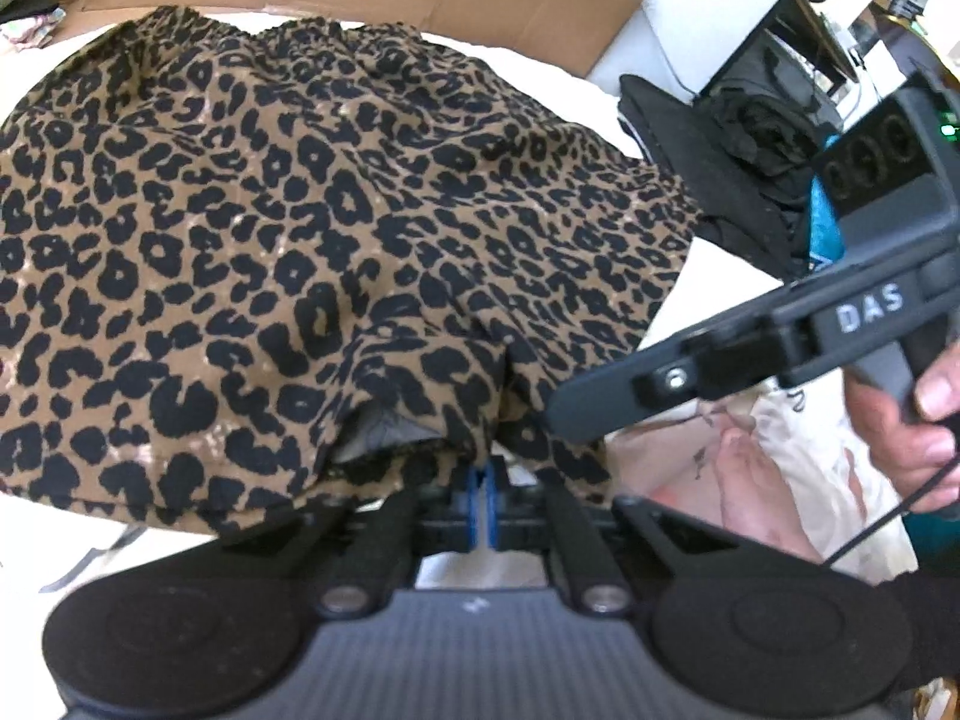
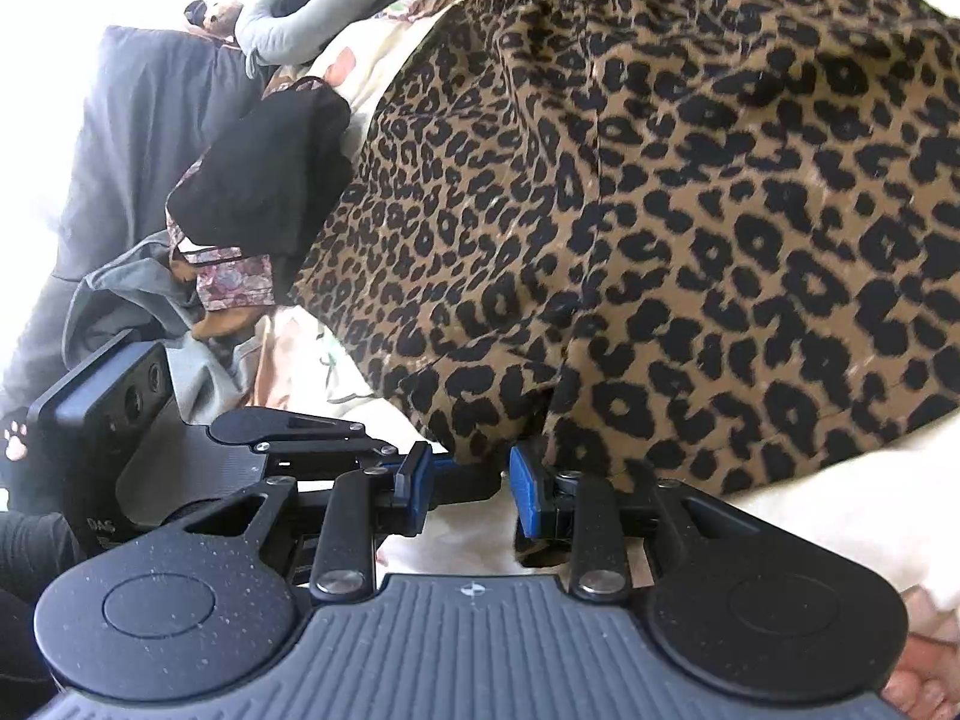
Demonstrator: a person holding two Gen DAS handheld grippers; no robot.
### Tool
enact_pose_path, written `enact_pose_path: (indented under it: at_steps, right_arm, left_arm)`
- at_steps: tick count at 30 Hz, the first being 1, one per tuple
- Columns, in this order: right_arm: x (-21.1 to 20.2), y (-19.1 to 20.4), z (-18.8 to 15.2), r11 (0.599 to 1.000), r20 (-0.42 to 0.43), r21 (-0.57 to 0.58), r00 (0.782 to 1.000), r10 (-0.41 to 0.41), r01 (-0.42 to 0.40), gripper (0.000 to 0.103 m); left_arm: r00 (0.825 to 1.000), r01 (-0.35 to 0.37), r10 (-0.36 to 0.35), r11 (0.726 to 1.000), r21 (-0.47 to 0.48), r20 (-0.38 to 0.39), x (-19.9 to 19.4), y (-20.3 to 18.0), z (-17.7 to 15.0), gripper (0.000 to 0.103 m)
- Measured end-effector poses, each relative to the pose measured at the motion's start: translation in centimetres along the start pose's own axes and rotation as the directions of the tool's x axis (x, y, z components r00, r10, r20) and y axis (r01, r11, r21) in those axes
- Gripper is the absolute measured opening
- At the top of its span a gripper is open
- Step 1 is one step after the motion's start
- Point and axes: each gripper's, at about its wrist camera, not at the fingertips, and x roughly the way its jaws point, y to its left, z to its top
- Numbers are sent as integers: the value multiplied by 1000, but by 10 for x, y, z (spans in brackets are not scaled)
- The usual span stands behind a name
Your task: Fold clothes
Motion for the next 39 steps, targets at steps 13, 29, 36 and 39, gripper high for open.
enact_pose_path:
  at_steps: [13, 29, 36, 39]
  right_arm:
    - [22, -29, -5, 963, -47, 248, 992, 120, -105, 33]
    - [42, -50, -18, 916, -37, 374, 984, 173, -147, 7]
    - [40, -51, -16, 936, -42, 333, 990, 137, -115, 6]
    - [40, -50, -16, 944, -50, 313, 991, 121, -100, 6]
  left_arm:
    - [1000, 20, -20, 1000, 18, 18, -23, -6, -7, 2]
    - [1000, 19, -19, 1000, 1, -9, -27, 6, -11, 2]
    - [996, -94, 94, 993, -65, 0, -44, 39, -5, 6]
    - [965, -259, 261, 958, -122, 4, -54, 65, 0, 15]
